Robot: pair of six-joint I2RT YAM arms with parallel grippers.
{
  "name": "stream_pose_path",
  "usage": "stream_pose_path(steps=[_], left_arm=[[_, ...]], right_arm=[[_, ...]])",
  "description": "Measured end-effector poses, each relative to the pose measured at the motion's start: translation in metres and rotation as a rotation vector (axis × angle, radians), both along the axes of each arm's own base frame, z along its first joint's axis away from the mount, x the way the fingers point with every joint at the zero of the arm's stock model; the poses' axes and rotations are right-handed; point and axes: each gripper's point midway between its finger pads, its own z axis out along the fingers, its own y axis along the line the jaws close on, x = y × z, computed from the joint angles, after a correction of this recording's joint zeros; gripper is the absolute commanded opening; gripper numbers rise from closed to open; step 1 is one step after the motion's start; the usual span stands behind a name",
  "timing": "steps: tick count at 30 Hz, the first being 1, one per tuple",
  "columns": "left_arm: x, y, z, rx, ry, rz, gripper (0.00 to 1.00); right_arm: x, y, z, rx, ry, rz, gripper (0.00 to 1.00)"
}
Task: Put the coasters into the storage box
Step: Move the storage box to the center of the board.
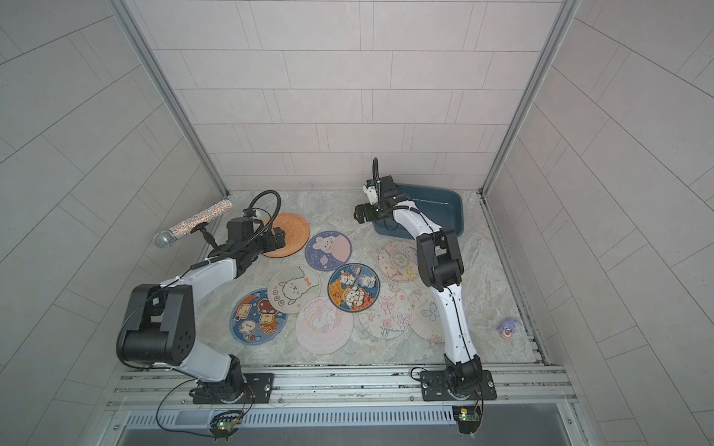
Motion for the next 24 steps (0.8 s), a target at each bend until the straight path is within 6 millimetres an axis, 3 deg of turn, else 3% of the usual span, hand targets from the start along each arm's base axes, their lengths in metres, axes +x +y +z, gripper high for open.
stream_pose_path(steps=[7, 12, 15, 18, 21, 24], left_arm=[[0.0, -0.002, 0.0, -0.004, 0.0, -0.003, 1.0], [0.0, -0.004, -0.001, -0.006, 0.004, -0.009, 1.0], [0.0, -0.006, -0.001, -0.007, 0.005, -0.011, 1.0], [0.0, -0.008, -0.001, -0.009, 0.006, -0.016, 1.0], [0.0, -0.01, 0.001, -0.01, 0.004, -0.022, 1.0], [0.002, -0.012, 0.004, -0.012, -0.001, -0.028, 1.0]], right_arm=[[-0.02, 0.019, -0.002, -0.014, 0.04, 0.094, 1.0], [-0.029, 0.002, -0.005, -0.05, 0.06, 0.05, 1.0], [-0.031, -0.032, 0.009, -0.059, 0.05, -0.029, 1.0], [-0.018, -0.083, 0.042, -0.056, -0.008, -0.146, 1.0], [-0.006, -0.143, 0.071, -0.055, -0.067, -0.273, 0.98], [0.0, -0.204, 0.08, -0.085, -0.086, -0.399, 0.97]])
